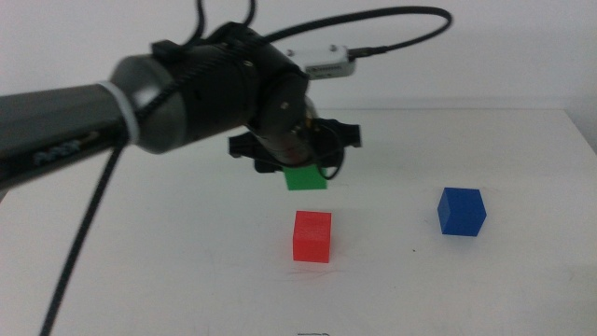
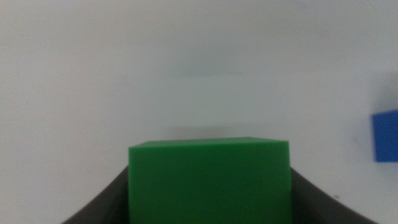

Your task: Stack red cubes first, then green, then blue cubes in a specific spot.

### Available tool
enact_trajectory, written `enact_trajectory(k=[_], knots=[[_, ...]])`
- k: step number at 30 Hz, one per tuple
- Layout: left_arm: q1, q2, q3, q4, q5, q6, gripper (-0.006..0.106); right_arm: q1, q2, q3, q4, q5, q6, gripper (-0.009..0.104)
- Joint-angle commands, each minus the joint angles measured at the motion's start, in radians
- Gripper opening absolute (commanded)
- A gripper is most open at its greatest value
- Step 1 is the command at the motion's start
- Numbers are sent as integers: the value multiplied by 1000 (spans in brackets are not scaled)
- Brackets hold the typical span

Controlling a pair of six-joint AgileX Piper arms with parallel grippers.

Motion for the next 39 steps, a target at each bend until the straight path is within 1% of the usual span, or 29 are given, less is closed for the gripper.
enact_trajectory(k=[1, 14, 30, 34, 39], knots=[[-24, -33, -49, 1, -33, -26, 19, -6, -13, -19, -13, -73, -9, 89], [-41, 40, -49, -24, -14, -8, 19, -6, -13, -19, -13, -73, -9, 89], [-56, 58, -42, -10, 25, -10, 19, -6, -13, -19, -13, -73, -9, 89], [-58, 88, -42, -24, 24, -10, 19, -6, -13, -19, -13, -73, -9, 89], [-63, 98, -42, -12, 21, -10, 19, -6, -13, -19, -13, -73, -9, 89]])
